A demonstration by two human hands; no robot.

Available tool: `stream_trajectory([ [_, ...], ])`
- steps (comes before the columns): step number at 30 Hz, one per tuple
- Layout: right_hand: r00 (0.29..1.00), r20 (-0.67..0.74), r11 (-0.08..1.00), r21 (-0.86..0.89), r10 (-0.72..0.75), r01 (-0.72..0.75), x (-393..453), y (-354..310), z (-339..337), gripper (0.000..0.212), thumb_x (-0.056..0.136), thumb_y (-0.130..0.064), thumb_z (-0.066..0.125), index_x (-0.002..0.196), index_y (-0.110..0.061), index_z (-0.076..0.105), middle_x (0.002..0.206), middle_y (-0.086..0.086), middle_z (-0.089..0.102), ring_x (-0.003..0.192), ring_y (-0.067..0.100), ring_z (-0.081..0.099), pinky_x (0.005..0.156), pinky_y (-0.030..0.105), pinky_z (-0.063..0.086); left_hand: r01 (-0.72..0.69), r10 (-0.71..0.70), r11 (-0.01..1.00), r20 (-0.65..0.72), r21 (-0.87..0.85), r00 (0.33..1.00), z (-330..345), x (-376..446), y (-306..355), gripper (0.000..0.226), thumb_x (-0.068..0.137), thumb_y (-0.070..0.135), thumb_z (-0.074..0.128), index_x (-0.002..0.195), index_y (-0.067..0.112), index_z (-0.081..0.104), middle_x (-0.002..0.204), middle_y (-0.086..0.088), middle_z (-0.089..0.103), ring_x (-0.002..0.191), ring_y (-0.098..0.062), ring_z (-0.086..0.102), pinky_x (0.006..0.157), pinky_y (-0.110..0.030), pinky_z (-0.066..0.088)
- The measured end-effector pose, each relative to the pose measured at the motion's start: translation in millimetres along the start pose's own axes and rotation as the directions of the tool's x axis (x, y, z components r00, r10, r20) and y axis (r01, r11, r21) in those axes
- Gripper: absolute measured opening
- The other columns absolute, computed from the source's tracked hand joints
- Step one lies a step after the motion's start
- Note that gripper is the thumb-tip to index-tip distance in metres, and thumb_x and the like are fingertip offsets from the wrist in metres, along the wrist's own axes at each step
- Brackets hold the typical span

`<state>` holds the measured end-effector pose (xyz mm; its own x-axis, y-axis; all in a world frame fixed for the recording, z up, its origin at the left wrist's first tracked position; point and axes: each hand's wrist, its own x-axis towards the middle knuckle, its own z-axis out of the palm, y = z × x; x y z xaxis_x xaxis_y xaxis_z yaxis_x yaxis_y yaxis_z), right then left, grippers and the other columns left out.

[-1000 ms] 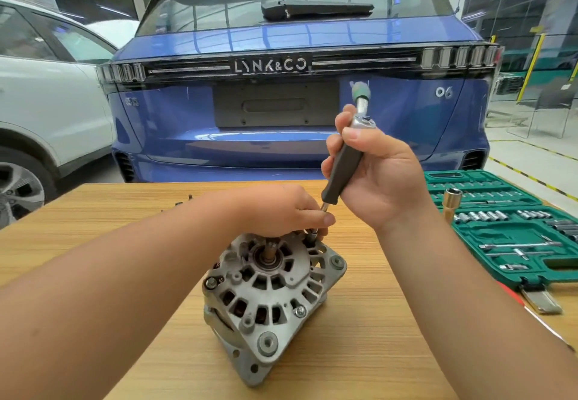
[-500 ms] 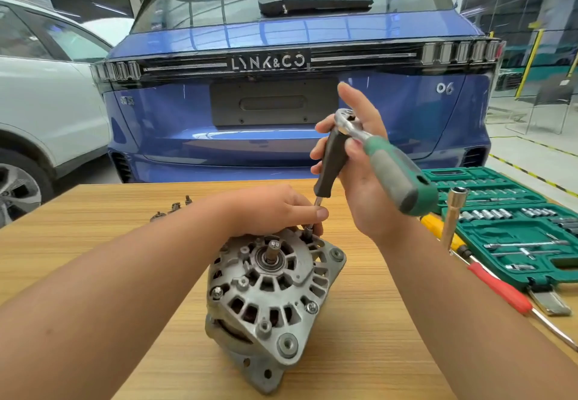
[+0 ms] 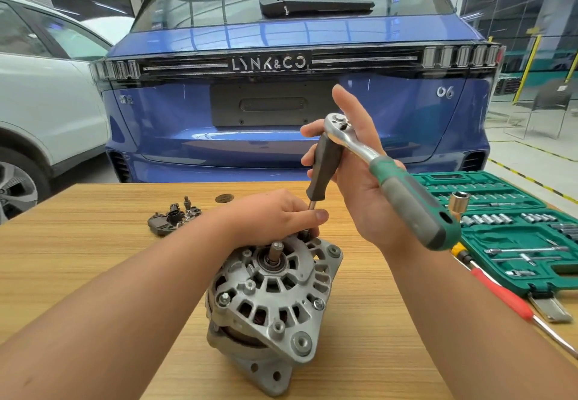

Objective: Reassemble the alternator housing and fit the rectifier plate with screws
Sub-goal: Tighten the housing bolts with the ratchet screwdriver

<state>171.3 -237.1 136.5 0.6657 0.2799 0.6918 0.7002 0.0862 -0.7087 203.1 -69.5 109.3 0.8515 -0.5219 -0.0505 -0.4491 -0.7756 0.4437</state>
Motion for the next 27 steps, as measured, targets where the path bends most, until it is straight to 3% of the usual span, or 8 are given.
stream_trajectory([
  [3,0.995,0.005,0.992,0.068,-0.104,0.103,-12.5,12.6,-3.4,0.068,0.090,-0.041,0.044,0.148,-0.030,0.011,0.120,0.004,0.056,0.081,0.008,0.064,0.075,0.029,0.052,-0.002,0.002,1.000,-0.018,-0.008,1.000,0.6,0.0,-0.4,0.048,0.092,0.080,0.038,0.082,0.048,0.073,0.073,0.034,0.066,0.068,0.015,0.060,0.069,-0.028,0.044],
  [7,0.995,-0.040,0.994,0.057,-0.091,0.093,-7.8,3.4,2.5,0.094,0.081,-0.077,0.055,0.148,-0.028,0.010,0.122,0.006,0.055,0.082,0.009,0.063,0.076,0.027,0.052,-0.013,0.012,1.000,-0.040,-0.014,0.999,1.2,-0.2,-0.2,0.053,0.090,0.083,0.032,0.085,0.049,0.073,0.079,0.036,0.066,0.074,0.016,0.060,0.072,-0.027,0.044],
  [11,0.997,-0.050,0.988,0.142,-0.053,0.059,-9.2,5.5,-2.8,0.100,0.075,-0.080,0.058,0.150,-0.032,0.013,0.122,0.000,0.059,0.086,0.014,0.063,0.080,0.032,0.051,-0.024,0.023,1.000,-0.052,-0.009,0.998,0.9,-0.9,0.0,0.050,0.091,0.081,0.032,0.088,0.051,0.072,0.080,0.036,0.066,0.076,0.016,0.059,0.071,-0.025,0.043],
  [15,0.997,-0.046,0.977,0.202,-0.056,0.064,-17.5,5.0,-1.8,0.070,0.082,-0.072,0.060,0.141,-0.041,0.038,0.119,0.004,0.059,0.096,0.028,0.055,0.086,0.034,0.049,-0.047,0.045,0.998,-0.057,-0.036,0.997,1.8,-0.6,0.7,0.044,0.075,0.087,0.037,0.076,0.056,0.068,0.074,0.026,0.067,0.071,0.006,0.062,0.072,-0.032,0.050],
  [17,0.993,-0.089,0.978,0.187,-0.072,0.087,-20.7,5.3,4.0,0.063,0.088,-0.056,0.066,0.141,-0.038,0.037,0.106,0.005,0.060,0.093,0.025,0.054,0.085,0.037,0.049,-0.052,0.047,0.995,-0.062,-0.086,0.997,3.4,0.6,-1.2,0.050,0.083,0.083,0.046,0.084,0.042,0.074,0.079,0.017,0.072,0.076,-0.003,0.068,0.076,-0.032,0.054],
  [20,0.947,-0.321,0.992,0.118,-0.005,0.045,-19.0,1.8,15.7,0.058,0.086,-0.040,0.071,0.136,-0.030,0.043,0.079,-0.002,0.062,0.073,0.019,0.058,0.066,0.032,0.052,-0.060,0.059,0.997,-0.031,-0.050,0.998,2.7,0.4,-1.0,0.041,0.094,0.071,0.047,0.081,0.041,0.072,0.071,0.025,0.070,0.066,0.008,0.064,0.065,-0.023,0.048],
  [23,0.828,-0.552,0.990,0.139,0.100,-0.026,-15.5,-3.2,19.9,0.036,0.088,-0.034,0.073,0.118,-0.021,0.058,0.063,-0.008,0.059,0.056,0.011,0.055,0.053,0.025,0.049,-0.027,0.027,0.999,-0.001,0.018,1.000,1.3,1.2,1.1,0.040,0.094,0.071,0.049,0.085,0.041,0.074,0.076,0.013,0.072,0.067,-0.002,0.064,0.066,-0.032,0.050],
  [27,0.876,-0.355,0.861,0.494,0.327,-0.122,-11.5,-7.5,3.4,0.008,0.092,-0.021,0.066,0.093,-0.015,0.061,0.069,-0.006,0.055,0.064,0.012,0.050,0.071,0.032,0.042,-0.010,0.011,0.999,-0.023,0.038,1.000,1.9,0.7,2.1,0.040,0.096,0.067,0.050,0.092,0.037,0.077,0.086,0.005,0.075,0.079,-0.013,0.067,0.077,-0.033,0.052],
])
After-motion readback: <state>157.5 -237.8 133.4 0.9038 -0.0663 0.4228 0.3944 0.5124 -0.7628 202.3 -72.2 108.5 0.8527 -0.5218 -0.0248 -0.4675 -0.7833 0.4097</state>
